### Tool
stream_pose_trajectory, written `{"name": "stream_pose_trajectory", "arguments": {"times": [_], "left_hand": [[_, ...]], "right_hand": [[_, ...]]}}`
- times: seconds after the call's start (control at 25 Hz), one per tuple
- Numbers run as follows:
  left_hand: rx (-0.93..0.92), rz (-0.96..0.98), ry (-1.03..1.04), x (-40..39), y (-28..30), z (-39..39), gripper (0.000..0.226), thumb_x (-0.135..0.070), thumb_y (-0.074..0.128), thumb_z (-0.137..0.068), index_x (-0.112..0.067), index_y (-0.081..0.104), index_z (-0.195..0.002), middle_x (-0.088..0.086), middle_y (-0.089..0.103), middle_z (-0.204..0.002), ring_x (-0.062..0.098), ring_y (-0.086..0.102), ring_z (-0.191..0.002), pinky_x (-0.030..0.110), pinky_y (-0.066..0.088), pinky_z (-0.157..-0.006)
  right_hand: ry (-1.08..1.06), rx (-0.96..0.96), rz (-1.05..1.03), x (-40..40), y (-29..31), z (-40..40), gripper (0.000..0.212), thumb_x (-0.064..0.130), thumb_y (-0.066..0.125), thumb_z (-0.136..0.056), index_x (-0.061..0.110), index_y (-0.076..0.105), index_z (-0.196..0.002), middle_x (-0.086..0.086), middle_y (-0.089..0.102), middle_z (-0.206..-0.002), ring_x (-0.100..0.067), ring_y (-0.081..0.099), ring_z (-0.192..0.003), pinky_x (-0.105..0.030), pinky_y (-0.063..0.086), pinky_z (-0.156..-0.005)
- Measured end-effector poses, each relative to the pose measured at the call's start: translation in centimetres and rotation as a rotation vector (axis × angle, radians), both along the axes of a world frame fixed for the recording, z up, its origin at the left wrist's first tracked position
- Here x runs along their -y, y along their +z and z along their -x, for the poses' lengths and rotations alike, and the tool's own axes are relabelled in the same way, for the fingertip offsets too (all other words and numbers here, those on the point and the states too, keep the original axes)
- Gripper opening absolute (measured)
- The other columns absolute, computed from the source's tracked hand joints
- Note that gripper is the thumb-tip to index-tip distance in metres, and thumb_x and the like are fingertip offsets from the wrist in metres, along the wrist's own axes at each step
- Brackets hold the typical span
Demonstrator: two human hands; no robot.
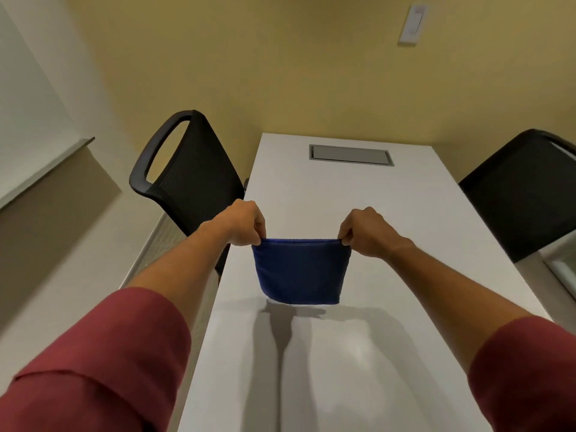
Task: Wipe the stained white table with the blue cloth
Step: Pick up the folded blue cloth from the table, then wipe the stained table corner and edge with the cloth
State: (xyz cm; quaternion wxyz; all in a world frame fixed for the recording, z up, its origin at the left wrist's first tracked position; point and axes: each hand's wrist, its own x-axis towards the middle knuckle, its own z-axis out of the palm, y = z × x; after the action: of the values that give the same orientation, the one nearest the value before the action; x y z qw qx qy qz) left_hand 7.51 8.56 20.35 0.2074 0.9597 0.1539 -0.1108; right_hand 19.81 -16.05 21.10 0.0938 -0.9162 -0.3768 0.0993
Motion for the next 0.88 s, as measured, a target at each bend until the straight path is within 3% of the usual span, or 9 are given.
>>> {"name": "stream_pose_trajectory", "arguments": {"times": [0.2, 0.32, 0.48, 0.72, 0.88], "left_hand": [[-0.083, 0.080, -0.023, 4.0, 4.2, -0.8, 0.015, -0.005, 0.075, -0.081, -0.019, 0.074, -0.075, 0.001, 0.073, -0.081, 0.014, 0.072, -0.073, 0.015, 0.053, -0.052], [-0.067, 0.090, -0.050, 7.5, 7.0, -1.3, 0.016, -0.004, 0.076, -0.080, -0.018, 0.074, -0.073, 0.002, 0.074, -0.079, 0.017, 0.073, -0.075, 0.021, 0.060, -0.061], [-0.081, 0.107, -0.059, 12.6, 10.3, -1.4, 0.012, -0.002, 0.077, -0.078, -0.014, 0.077, -0.075, 0.006, 0.076, -0.077, 0.017, 0.075, -0.072, 0.028, 0.063, -0.069], [-0.068, 0.120, -0.075, 22.8, 12.9, 0.0, 0.011, 0.000, 0.077, -0.076, -0.011, 0.077, -0.074, 0.002, 0.075, -0.063, 0.015, 0.074, -0.065, 0.028, 0.063, -0.067], [-0.052, 0.124, -0.105, 30.3, 13.4, 0.5, 0.011, 0.001, 0.077, -0.077, -0.010, 0.078, -0.074, 0.004, 0.075, -0.065, 0.016, 0.074, -0.067, 0.029, 0.063, -0.068]], "right_hand": [[-0.019, -0.077, 0.055, 4.6, 4.4, 0.3, 0.017, 0.001, 0.071, -0.083, 0.010, 0.079, -0.095, -0.009, 0.077, -0.092, -0.018, 0.071, -0.077, -0.029, 0.059, -0.076], [-0.060, -0.085, 0.053, 8.1, 7.0, 0.4, 0.013, 0.002, 0.072, -0.084, 0.012, 0.079, -0.087, -0.006, 0.077, -0.084, -0.014, 0.073, -0.072, -0.028, 0.062, -0.075], [-0.128, -0.091, 0.025, 13.6, 10.1, 0.6, 0.021, 0.004, 0.074, -0.083, 0.021, 0.075, -0.072, 0.000, 0.074, -0.074, -0.009, 0.073, -0.064, -0.018, 0.058, -0.061], [-0.151, -0.097, 0.001, 24.1, 12.6, 2.3, 0.013, 0.005, 0.072, -0.085, 0.015, 0.078, -0.081, -0.005, 0.077, -0.082, -0.013, 0.075, -0.071, -0.020, 0.059, -0.064], [-0.164, -0.096, -0.011, 31.9, 13.4, 3.8, 0.009, 0.003, 0.071, -0.087, 0.010, 0.077, -0.086, -0.007, 0.075, -0.085, -0.015, 0.074, -0.074, -0.014, 0.054, -0.055]]}}
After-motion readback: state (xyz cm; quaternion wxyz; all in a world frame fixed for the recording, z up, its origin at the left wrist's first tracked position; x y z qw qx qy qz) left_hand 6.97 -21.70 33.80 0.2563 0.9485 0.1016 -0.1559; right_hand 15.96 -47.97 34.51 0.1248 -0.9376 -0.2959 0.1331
